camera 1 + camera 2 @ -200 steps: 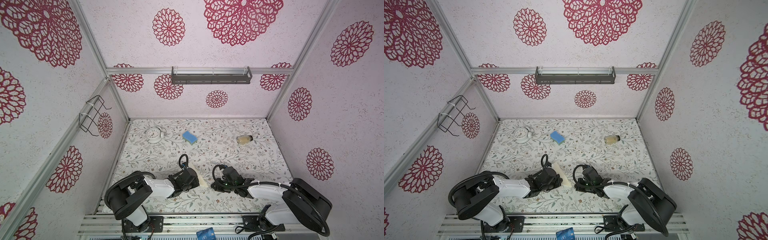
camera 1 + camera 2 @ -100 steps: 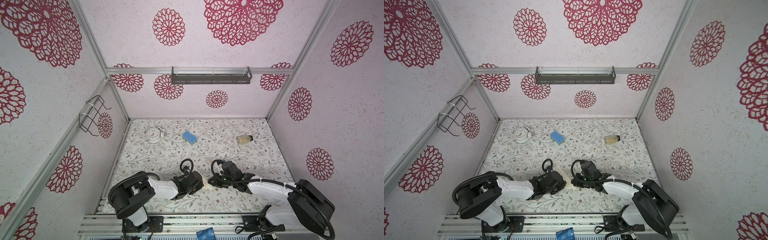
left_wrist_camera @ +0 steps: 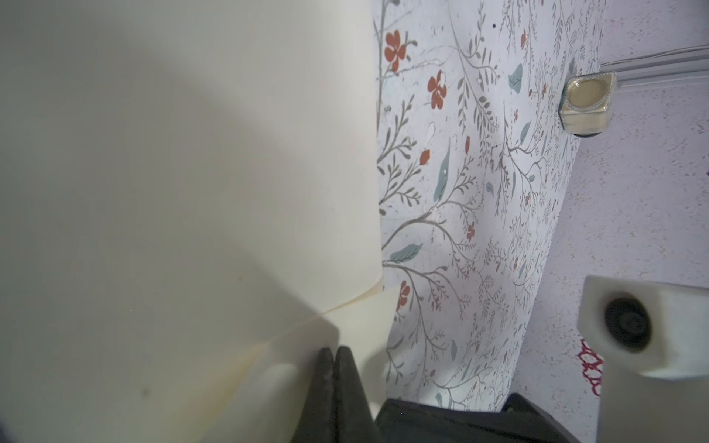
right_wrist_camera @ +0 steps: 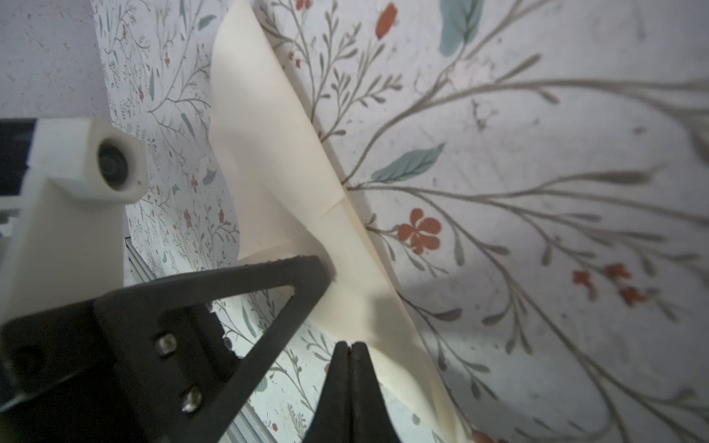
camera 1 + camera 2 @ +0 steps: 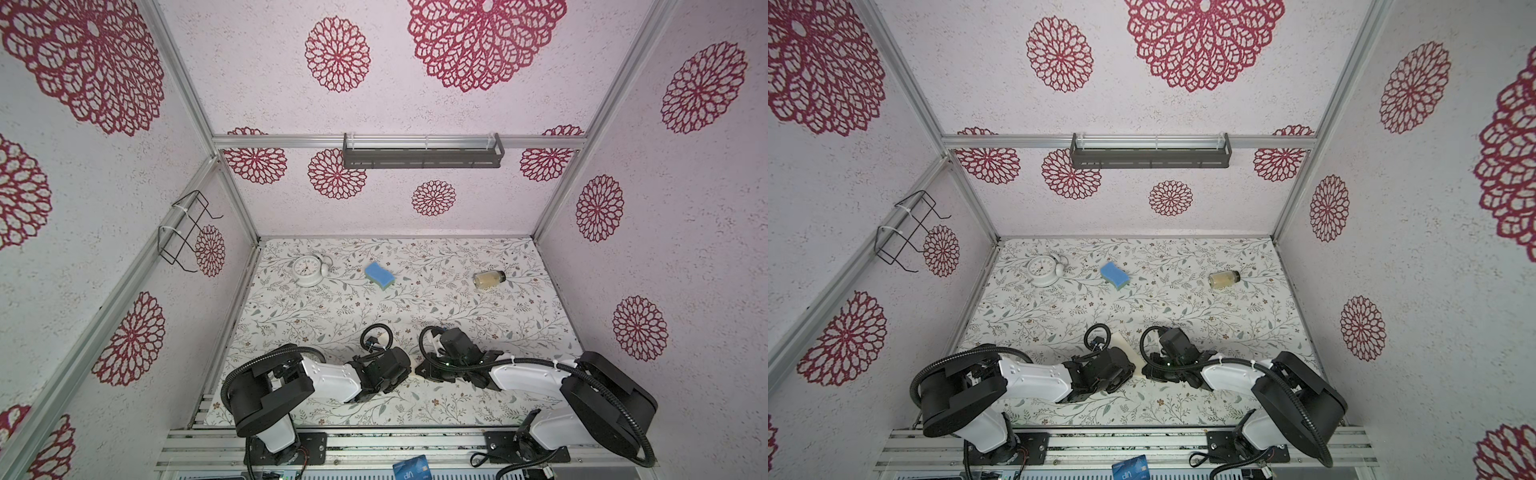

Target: Fold a paper plane with a square sheet of paper (fold left side to right side)

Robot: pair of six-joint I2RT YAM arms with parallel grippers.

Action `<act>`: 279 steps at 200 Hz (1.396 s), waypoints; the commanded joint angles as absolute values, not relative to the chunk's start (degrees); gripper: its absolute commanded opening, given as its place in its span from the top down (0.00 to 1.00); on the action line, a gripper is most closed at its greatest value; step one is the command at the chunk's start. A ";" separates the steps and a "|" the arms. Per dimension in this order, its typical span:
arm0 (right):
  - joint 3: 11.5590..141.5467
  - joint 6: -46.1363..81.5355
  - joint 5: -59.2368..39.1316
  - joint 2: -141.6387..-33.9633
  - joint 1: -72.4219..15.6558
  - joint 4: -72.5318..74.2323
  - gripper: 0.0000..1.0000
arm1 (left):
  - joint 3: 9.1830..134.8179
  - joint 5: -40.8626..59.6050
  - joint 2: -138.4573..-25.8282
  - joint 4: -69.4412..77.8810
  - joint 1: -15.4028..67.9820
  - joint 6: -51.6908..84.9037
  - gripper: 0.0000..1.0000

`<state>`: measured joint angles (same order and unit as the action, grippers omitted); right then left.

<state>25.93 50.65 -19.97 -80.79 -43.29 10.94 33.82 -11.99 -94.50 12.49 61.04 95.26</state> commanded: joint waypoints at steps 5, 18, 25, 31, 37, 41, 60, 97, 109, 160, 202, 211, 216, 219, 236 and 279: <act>24.46 51.56 -18.87 -81.19 -43.77 12.23 1.00 | 32.17 -13.17 -95.14 2.42 61.67 96.62 1.00; 23.79 51.33 -18.23 -81.67 -43.77 12.04 1.00 | 32.34 -13.68 -94.69 1.83 61.63 96.32 1.00; 23.49 51.16 -17.83 -81.97 -43.71 12.05 1.00 | 32.47 -14.01 -94.37 1.54 61.62 95.85 1.00; 23.30 50.99 -17.55 -82.37 -43.67 12.00 1.00 | 32.65 -14.27 -93.88 1.23 61.61 95.27 1.00; 23.02 50.89 -17.32 -82.74 -43.75 12.03 1.00 | 32.90 -14.62 -93.30 0.81 61.55 94.44 1.00; 22.83 50.89 -17.23 -83.01 -43.69 12.23 1.00 | 33.08 -14.82 -92.78 0.52 61.52 93.60 1.00; 22.00 51.09 -16.99 -83.58 -43.76 12.95 1.00 | 34.04 -14.56 -89.85 0.67 60.45 85.65 1.00; 20.96 51.15 -16.52 -83.37 -43.70 12.92 1.00 | 37.19 -5.48 -83.33 -2.28 57.19 66.88 1.00; 20.87 51.09 -16.48 -83.41 -43.70 13.08 1.00 | 38.42 -2.52 -82.46 -4.96 56.63 63.38 1.00; 20.25 51.33 -16.44 -83.84 -43.72 13.46 1.00 | 41.07 5.94 -86.75 -4.24 56.73 57.59 1.00; 20.14 51.41 -16.69 -84.01 -43.68 13.46 1.00 | 44.49 6.94 -94.08 -1.68 57.73 57.29 1.00; 20.16 51.42 -16.70 -84.07 -43.73 13.40 1.00 | 44.72 6.70 -95.03 -1.18 57.81 57.34 1.00; 20.13 51.42 -16.70 -84.02 -43.69 13.44 1.00 | 44.74 6.59 -95.41 -1.00 57.83 57.39 1.00; 20.13 51.42 -16.70 -84.02 -43.68 13.40 1.00 | 44.78 6.49 -95.59 -0.93 57.78 57.45 1.00; 19.97 51.49 -16.70 -84.02 -43.68 13.46 1.00 | 44.67 6.25 -96.31 -0.62 57.83 57.64 1.00; 19.86 51.76 -16.79 -84.54 -43.64 13.80 1.00 | 42.79 5.96 -96.77 0.44 57.83 58.61 1.00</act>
